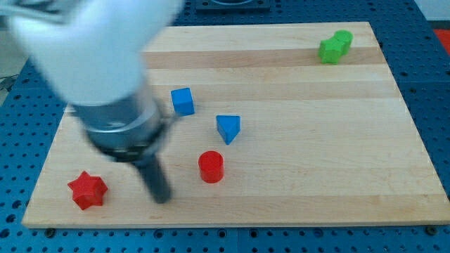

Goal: Push the red circle into the red star

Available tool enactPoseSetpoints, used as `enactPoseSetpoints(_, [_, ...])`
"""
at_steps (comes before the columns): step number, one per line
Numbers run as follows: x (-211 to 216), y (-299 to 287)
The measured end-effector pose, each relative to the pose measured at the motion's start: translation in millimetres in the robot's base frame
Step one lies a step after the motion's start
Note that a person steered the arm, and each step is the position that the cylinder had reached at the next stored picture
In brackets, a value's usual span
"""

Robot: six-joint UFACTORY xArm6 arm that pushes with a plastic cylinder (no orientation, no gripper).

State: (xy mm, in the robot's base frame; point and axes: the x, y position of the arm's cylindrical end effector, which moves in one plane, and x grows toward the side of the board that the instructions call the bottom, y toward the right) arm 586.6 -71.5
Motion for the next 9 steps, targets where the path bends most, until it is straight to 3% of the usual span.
enactPoseSetpoints(1, [0,71])
enactPoseSetpoints(6, [-40,28])
enactPoseSetpoints(7, [-69,59])
enactPoseSetpoints(9, [-101,28])
